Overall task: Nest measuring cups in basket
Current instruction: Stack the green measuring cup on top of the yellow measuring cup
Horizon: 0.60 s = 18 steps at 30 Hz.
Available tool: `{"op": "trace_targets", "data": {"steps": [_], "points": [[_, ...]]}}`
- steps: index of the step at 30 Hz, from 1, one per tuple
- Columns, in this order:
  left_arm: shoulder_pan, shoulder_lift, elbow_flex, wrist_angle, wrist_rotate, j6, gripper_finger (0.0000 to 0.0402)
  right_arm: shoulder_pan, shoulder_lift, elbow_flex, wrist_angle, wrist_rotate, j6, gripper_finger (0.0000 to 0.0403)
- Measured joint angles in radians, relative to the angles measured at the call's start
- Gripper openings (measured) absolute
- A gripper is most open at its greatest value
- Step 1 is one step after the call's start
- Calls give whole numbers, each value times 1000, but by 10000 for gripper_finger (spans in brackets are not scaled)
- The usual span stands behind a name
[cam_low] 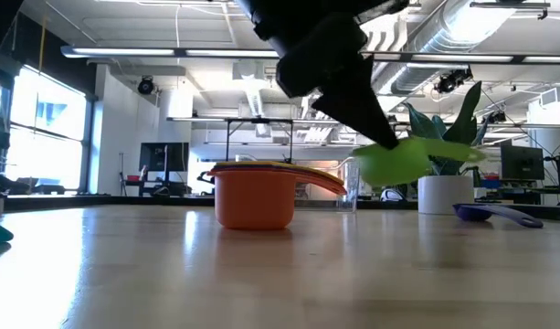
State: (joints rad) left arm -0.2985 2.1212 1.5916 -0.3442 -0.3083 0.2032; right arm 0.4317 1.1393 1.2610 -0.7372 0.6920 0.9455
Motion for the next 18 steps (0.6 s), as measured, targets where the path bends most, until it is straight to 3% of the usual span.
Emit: {"op": "trace_targets", "data": {"steps": [10, 18], "points": [[-5, -59, 21, -132, -54, -183, 0, 0, 0, 0, 5, 87, -2, 87], [-6, -153, 21, -308, -90, -300, 0, -33, -1, 0, 1, 65, -3, 87]]}}
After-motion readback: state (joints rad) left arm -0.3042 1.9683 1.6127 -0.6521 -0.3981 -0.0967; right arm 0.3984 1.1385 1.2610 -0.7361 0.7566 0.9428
